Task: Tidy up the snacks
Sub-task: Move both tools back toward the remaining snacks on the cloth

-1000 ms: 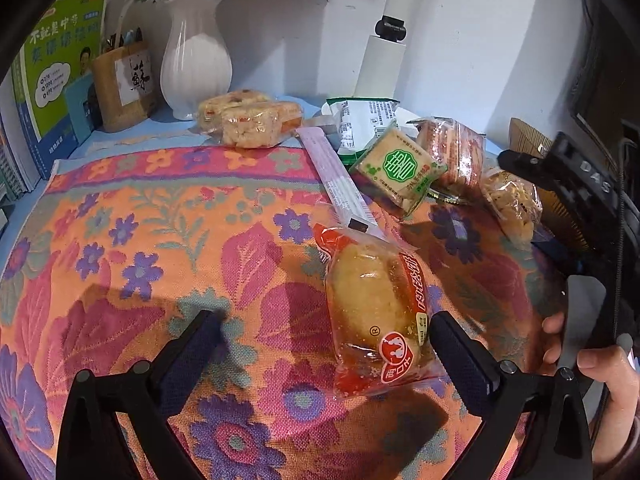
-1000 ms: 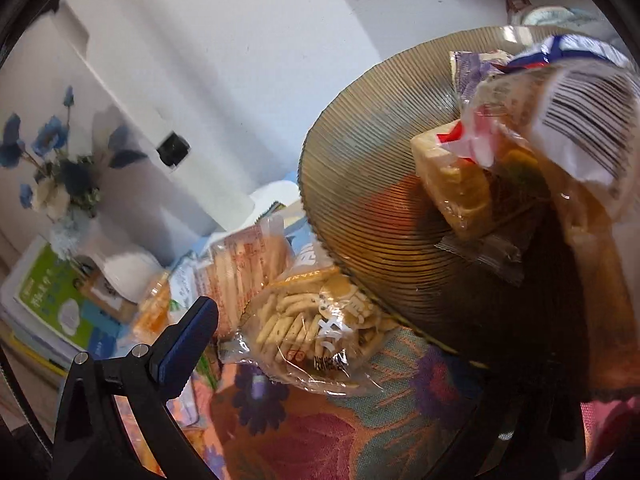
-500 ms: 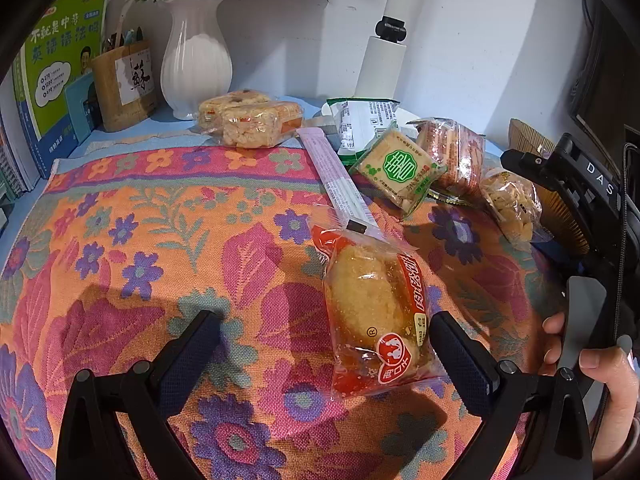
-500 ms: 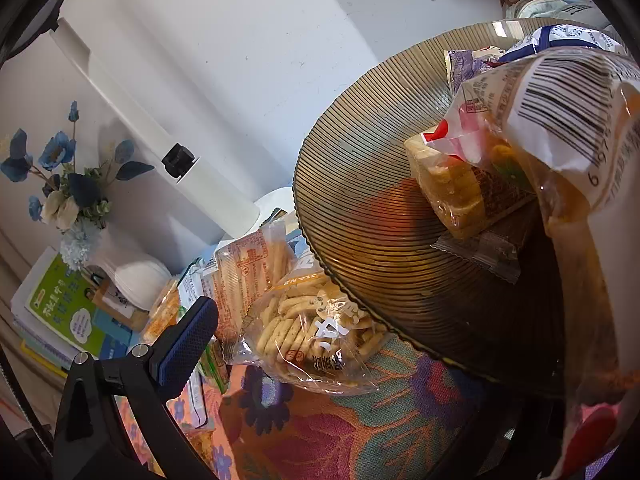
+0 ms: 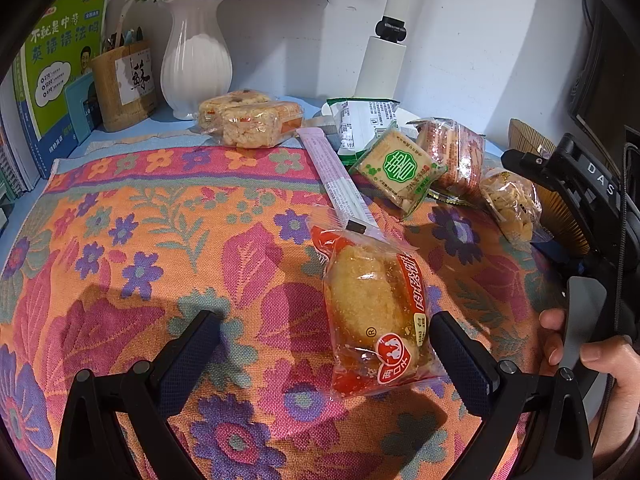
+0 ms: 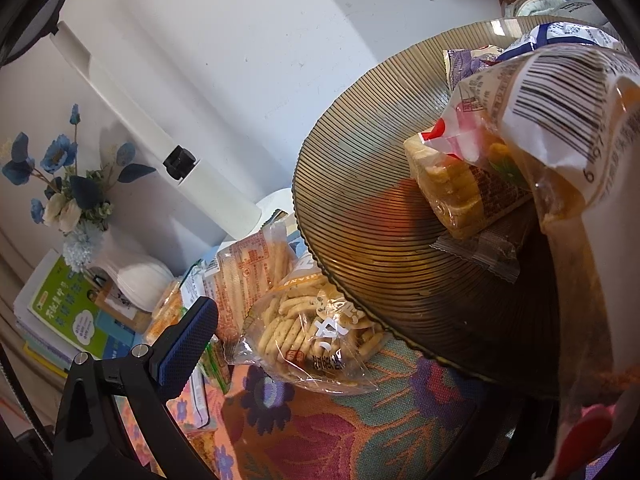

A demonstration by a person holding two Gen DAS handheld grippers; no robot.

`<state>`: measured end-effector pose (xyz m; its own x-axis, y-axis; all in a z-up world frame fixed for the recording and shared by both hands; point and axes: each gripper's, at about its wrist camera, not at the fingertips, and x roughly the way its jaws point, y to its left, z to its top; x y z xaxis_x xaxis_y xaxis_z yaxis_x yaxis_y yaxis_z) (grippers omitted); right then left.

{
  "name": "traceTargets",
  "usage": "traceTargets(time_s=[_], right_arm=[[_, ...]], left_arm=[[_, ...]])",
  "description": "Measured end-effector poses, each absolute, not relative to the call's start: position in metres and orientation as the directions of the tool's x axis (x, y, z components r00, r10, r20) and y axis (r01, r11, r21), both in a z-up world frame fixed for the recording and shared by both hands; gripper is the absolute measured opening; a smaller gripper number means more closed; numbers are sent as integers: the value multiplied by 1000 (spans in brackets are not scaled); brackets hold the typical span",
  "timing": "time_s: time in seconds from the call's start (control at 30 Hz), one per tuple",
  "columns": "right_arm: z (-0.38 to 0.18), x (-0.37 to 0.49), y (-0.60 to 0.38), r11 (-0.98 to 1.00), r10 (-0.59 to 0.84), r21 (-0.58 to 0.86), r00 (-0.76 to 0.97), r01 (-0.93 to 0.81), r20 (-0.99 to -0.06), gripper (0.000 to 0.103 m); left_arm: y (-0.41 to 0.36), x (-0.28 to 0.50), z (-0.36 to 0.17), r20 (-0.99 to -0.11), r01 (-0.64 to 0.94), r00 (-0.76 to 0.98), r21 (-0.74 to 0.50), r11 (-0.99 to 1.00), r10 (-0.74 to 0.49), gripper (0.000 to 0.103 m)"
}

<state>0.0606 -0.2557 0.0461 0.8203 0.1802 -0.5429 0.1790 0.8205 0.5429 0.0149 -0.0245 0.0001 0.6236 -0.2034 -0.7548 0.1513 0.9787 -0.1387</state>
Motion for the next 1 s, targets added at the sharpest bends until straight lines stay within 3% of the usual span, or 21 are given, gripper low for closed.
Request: traceTargets(time_s=[0.43,0.47,0.5,0.57,0.93,1.0], right_arm=[[49,69,-240,880,117,428,778,207,-617,103],[49,71,-236,891,109,407,774,202,-624,94],[50,71,-234,895,110,400,772,197,-626,76],[49,71,-233,897,131,407,773,175,-621,68],[50,52,-238,867,239,490,794,84,-559,64],[52,46,-235,872,249,485,796,63,-552,62]], left_arm=[[-24,15,0,-755,151,624,-139,979,-204,103],[-24,15,0,-755,151,624,-139,979,-204,103],[-24,15,0,-755,151,624,-139,979,-204,103],[-24,15,0,-755,151,624,-139,979,-204,103],[-22,14,3,-748,146,629,-152,977,-210,103],[-19,12,5,-736,142,640,-166,976,-219,95]])
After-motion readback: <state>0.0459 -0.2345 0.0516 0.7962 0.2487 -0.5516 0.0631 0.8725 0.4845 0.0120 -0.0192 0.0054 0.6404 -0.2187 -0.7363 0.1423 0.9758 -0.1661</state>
